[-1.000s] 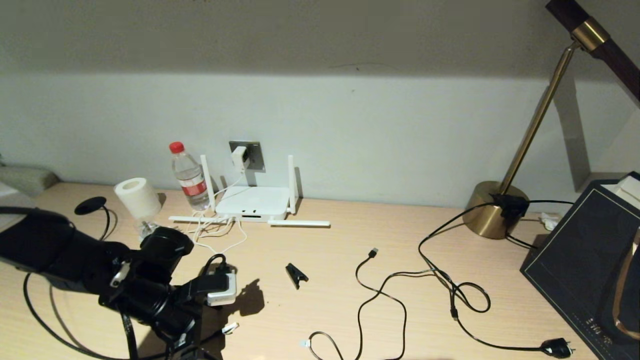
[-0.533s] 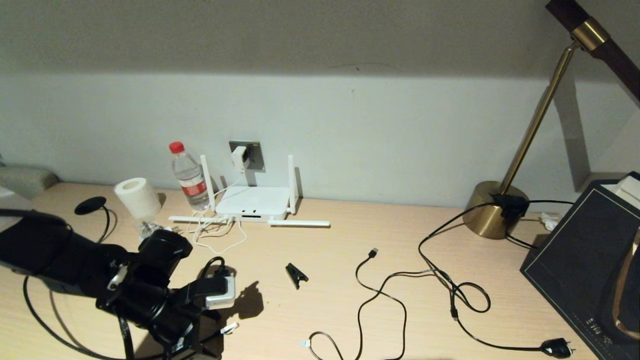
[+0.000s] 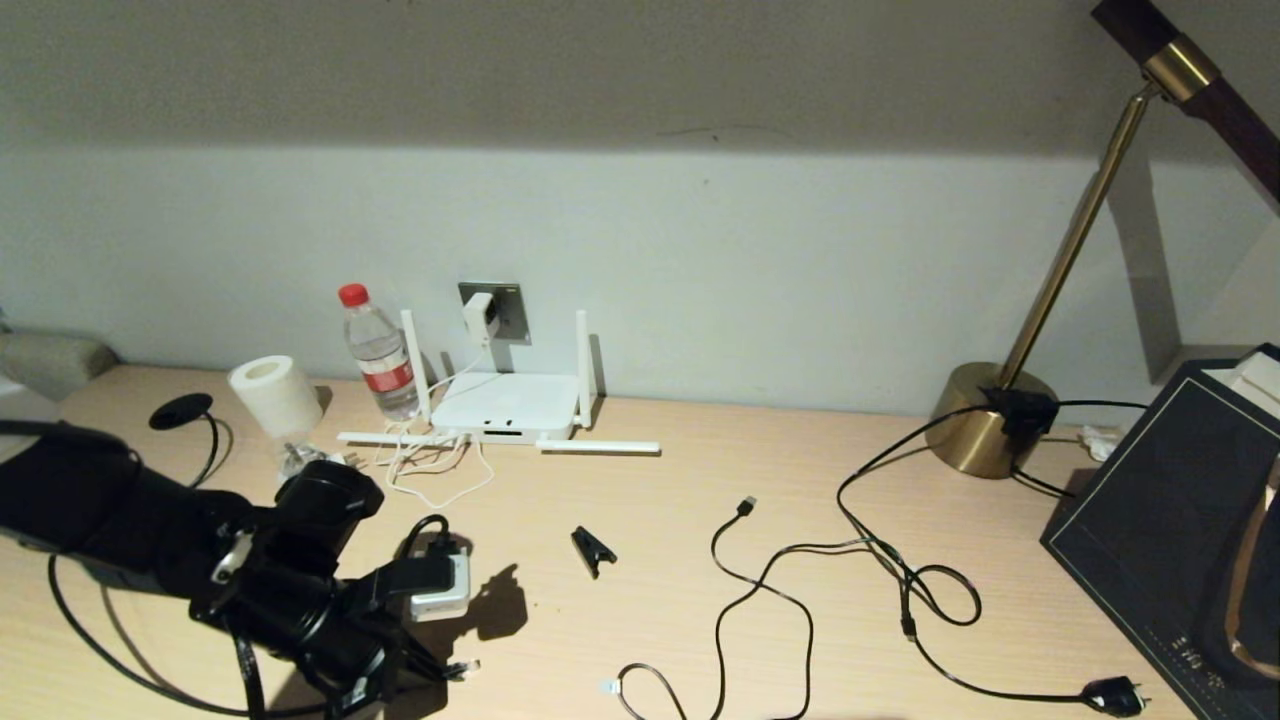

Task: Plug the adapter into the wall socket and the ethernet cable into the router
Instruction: Pick up cable, then hand it to the other hand

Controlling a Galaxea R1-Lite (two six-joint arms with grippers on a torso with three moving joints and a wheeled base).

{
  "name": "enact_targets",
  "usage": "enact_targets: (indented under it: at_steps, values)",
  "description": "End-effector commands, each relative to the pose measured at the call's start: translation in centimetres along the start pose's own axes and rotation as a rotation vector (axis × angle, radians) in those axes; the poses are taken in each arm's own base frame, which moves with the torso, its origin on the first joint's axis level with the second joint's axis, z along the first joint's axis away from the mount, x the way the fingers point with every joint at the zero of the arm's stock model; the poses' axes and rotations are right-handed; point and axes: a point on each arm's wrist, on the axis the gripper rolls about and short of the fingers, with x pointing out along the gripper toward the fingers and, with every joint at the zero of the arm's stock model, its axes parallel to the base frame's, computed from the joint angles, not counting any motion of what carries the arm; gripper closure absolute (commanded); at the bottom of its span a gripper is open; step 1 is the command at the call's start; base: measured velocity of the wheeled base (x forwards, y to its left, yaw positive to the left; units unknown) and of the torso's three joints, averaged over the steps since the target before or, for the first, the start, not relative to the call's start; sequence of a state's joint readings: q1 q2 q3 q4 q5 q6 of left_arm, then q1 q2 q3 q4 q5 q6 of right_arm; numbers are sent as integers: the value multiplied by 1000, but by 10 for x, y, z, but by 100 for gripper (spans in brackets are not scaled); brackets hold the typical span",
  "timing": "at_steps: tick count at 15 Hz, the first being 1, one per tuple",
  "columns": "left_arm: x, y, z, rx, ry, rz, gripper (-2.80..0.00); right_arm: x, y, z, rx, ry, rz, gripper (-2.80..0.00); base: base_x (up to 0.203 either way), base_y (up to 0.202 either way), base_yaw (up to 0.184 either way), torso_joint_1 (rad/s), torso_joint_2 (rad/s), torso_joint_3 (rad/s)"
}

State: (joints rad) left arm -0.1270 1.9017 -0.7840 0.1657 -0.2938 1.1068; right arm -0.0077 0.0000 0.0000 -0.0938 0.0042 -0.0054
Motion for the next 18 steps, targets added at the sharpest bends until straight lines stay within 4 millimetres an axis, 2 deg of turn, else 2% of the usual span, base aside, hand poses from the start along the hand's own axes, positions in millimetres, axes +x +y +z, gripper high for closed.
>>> enact_targets:
  at_steps: [1,5,10,12,15,16,18]
  values:
    - [-2,-2,0,6,-5,-1,0,2,0,-10,-1,36,1,0,0,0,0,0,0,0]
    - [-16,0,8,34,-83,30,0,2,0,-10,-1,35,1,0,0,0,0,0,0,0]
    - [-60,22,50,225,-292,194,0,2,0,-10,-1,34,1,0,0,0,0,0,0,0]
    - [-84,35,78,303,-344,253,0,2,0,-10,-1,36,1,0,0,0,0,0,0,0]
    - [-128,49,133,420,-417,350,0,2,0,-10,-1,35,1,0,0,0,0,0,0,0]
    - [-135,49,153,460,-431,369,0,2,0,-10,-1,35,1,0,0,0,0,0,0,0]
    - [-129,36,182,519,-415,358,0,2,0,-10,-1,36,1,0,0,0,0,0,0,0]
